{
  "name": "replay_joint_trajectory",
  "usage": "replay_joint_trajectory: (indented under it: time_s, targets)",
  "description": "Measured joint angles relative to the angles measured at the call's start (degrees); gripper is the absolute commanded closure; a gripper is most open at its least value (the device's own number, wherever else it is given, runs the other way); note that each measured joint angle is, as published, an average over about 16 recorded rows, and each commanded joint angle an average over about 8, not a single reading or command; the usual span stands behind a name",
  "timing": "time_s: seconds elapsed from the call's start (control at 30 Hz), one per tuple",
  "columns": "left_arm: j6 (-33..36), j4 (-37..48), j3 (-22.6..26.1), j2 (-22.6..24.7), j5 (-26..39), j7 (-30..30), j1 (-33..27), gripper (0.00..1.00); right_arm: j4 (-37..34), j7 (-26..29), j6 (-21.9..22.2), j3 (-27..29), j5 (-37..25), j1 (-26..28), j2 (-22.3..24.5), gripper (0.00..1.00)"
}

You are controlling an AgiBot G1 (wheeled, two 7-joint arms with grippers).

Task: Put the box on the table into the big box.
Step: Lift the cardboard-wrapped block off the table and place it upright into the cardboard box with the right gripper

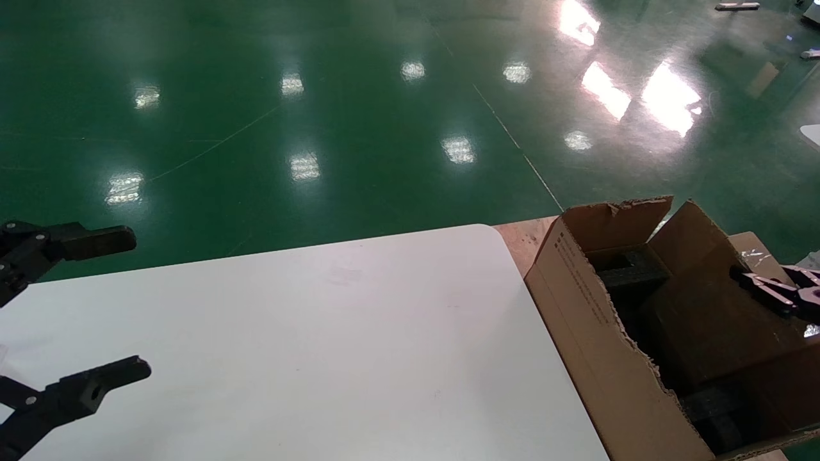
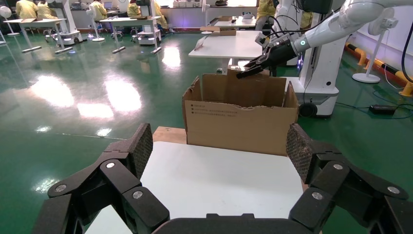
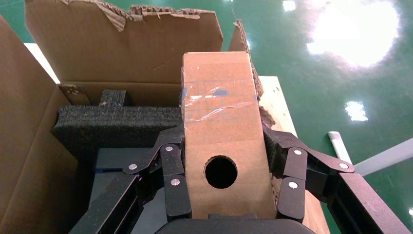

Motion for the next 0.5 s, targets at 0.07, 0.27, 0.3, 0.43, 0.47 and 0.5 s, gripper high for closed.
replay_joint_trajectory:
  time_s: [0.07,0.27,0.3,0.43,0.47,0.5]
  targets:
    - [0.0,0.0,0.0,0.0,0.0,0.0,0.0,0.00,0.5,0.3,0.4,0.5,0.1,-0.9,0.1,1.00]
    - [0.0,0.0,0.0,0.0,0.0,0.0,0.0,0.00,2.3,0.9,1.7,1.9,0.4,-3.4,0.0,1.00]
    - [0.0,0.0,0.0,0.0,0.0,0.0,0.0,0.00,2.6,1.0,1.9,2.1,0.5,-3.8,0.0,1.00]
    - [0.0,0.0,0.0,0.0,0.0,0.0,0.0,0.00,3.8,1.4,3.0,2.9,0.7,-5.4,-0.2,1.00]
    - [0.0,0.0,0.0,0.0,0.0,0.0,0.0,0.00,4.1,1.5,3.3,3.1,0.8,-5.8,-0.2,1.00]
    - [0.0,0.0,0.0,0.0,0.0,0.0,0.0,0.00,4.5,1.6,3.6,3.2,0.8,-6.2,-0.3,1.00]
